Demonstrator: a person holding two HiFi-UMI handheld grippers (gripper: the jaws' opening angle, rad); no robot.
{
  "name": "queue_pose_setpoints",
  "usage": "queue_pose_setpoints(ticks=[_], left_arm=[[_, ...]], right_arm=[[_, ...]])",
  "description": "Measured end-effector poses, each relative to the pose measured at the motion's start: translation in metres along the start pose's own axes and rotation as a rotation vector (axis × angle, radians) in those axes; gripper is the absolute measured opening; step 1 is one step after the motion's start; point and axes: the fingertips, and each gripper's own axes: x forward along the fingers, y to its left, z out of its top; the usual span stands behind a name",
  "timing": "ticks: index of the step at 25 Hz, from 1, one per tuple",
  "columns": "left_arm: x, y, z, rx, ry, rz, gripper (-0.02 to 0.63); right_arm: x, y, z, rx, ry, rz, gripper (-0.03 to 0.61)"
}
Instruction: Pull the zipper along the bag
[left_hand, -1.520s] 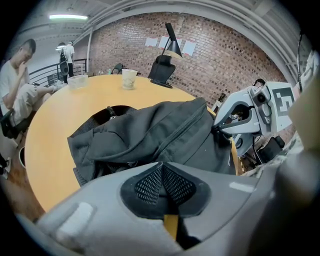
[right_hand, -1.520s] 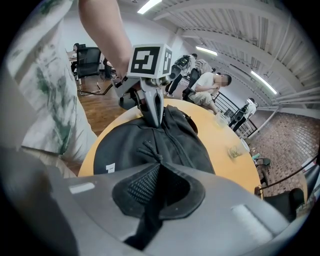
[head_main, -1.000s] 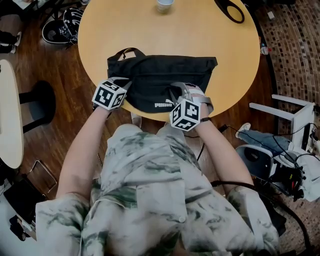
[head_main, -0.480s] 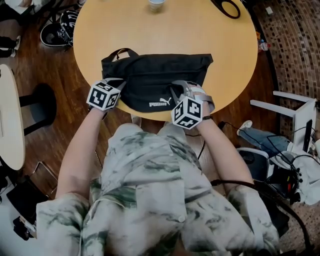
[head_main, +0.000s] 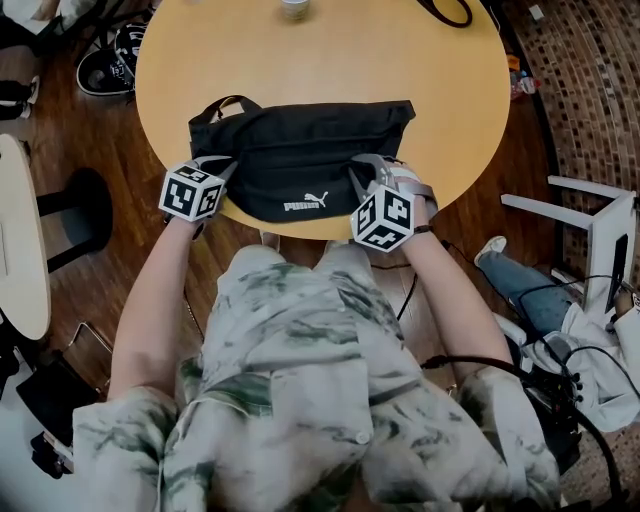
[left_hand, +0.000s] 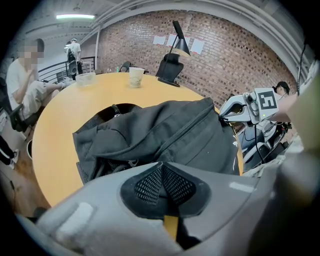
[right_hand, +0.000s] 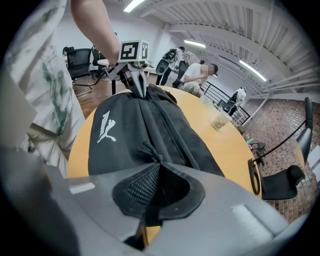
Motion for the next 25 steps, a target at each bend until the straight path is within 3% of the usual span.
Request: queue_pose_setpoints(ticks=[15,20,23,25], left_arm=[[-0.001,0.001,0.002,-0.018,0.029,0.059,0.005],[-0.005,0.000,0.004,-0.046,-0.014,0.091,0.005],[-0.017,-0.002,0.007,-0.048,-0.053,0.148,0.005],[-0.027,-0.004,0.014,-0.030,-0.089,0.193,0.005]], right_arm=[[-0.004,-0.007,-0.007,0.054,-0.076,0.024,0.009],[-0.005,-0.003,-0.005,0.090,-0.132,0.029,0.021],[-0.007,0.003,-0.001,0.107,-0.160,0.037,0.063],[-0.011,0.003,0.002,0.133,-0.185,0.039,0.135]])
